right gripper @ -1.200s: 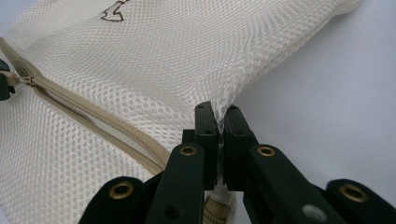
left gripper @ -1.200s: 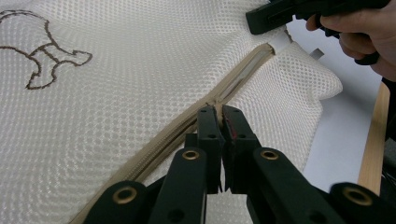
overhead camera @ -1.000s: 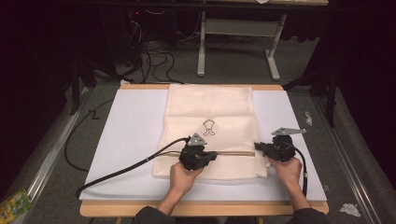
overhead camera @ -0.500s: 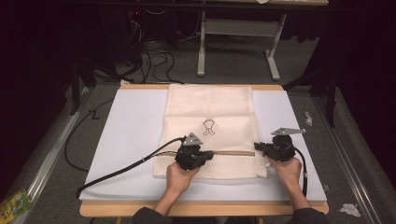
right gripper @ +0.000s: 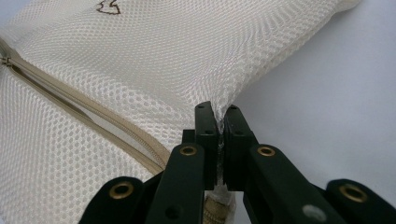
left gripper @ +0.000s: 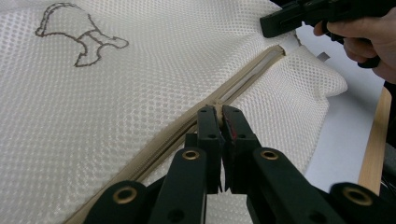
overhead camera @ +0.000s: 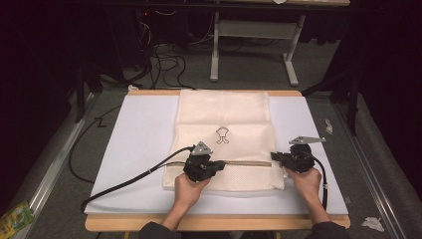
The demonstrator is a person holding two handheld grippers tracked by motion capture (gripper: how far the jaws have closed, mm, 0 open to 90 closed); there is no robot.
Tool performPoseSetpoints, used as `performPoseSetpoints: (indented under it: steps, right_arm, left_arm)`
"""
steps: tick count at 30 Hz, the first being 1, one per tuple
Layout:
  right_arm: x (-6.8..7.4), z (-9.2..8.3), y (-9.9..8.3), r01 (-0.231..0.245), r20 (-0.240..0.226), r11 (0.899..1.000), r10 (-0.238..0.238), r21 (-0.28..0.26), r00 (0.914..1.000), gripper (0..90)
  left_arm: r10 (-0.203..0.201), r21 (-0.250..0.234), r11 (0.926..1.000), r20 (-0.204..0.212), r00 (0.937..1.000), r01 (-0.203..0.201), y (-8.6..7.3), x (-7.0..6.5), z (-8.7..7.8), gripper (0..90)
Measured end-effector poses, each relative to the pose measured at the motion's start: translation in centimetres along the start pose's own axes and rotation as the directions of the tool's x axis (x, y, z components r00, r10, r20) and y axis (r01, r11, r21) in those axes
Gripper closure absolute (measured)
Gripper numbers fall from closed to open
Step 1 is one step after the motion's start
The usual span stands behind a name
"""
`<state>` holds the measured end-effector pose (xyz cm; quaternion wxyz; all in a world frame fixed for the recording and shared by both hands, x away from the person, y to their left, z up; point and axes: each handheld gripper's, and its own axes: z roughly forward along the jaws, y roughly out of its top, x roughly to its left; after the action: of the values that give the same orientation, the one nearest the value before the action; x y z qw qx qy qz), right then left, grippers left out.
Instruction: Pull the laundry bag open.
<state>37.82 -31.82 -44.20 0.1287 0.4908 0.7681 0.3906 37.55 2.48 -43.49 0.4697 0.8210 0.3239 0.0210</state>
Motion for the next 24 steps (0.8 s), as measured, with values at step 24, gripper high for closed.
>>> performPoseSetpoints:
  steps: [24]
  right_arm:
    - [0.0,0.0,0.0,-0.002,0.008,1.000,0.002,-0.003,1.0000,88.0]
  left_arm:
    - [-0.037,-0.026,0.9990,-0.008,0.9993,0.036,-0.6,1.3,-1.4,87.1]
